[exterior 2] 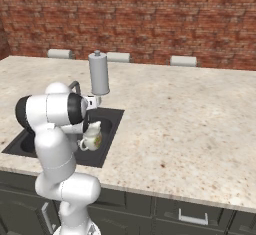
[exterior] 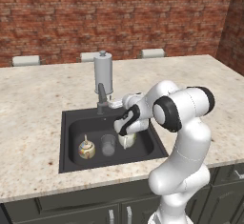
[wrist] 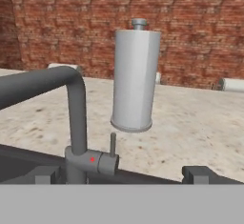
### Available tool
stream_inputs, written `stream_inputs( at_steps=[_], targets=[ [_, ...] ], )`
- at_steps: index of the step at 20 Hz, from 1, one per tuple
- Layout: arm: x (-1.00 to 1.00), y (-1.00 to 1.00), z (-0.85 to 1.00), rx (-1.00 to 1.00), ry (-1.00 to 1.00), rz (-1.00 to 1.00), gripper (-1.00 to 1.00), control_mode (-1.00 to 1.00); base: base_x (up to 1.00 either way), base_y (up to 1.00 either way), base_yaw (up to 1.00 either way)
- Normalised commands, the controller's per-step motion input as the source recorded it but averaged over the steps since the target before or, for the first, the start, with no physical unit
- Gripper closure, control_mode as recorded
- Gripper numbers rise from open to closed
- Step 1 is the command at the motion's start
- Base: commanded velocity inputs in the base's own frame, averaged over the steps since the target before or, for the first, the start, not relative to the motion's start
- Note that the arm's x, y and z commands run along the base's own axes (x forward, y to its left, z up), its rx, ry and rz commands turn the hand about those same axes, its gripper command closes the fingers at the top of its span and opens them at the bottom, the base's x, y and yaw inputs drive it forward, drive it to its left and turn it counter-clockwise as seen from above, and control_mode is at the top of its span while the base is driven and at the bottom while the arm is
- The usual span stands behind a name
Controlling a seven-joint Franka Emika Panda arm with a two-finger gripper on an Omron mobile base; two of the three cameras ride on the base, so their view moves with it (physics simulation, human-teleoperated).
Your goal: Pick the teapot and jug and place them in the sink. Then turn on the water.
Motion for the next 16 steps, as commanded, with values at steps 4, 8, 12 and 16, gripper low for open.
stream_inputs(
  at_steps=[4, 8, 12, 16],
  targets=[
    [0.10, 0.01, -0.17, 0.00, -0.10, 0.00, -1.00, -1.00, 0.00, 0.00, 0.00],
    [0.10, 0.00, -0.21, 0.00, -0.13, 0.00, -1.00, -1.00, 0.00, 0.00, 0.00],
    [0.06, 0.00, -0.28, 0.00, -0.13, 0.00, -1.00, -1.00, 0.00, 0.00, 0.00],
    [0.08, 0.00, -0.34, 0.00, -0.11, 0.00, -1.00, -1.00, 0.00, 0.00, 0.00]
  ],
)
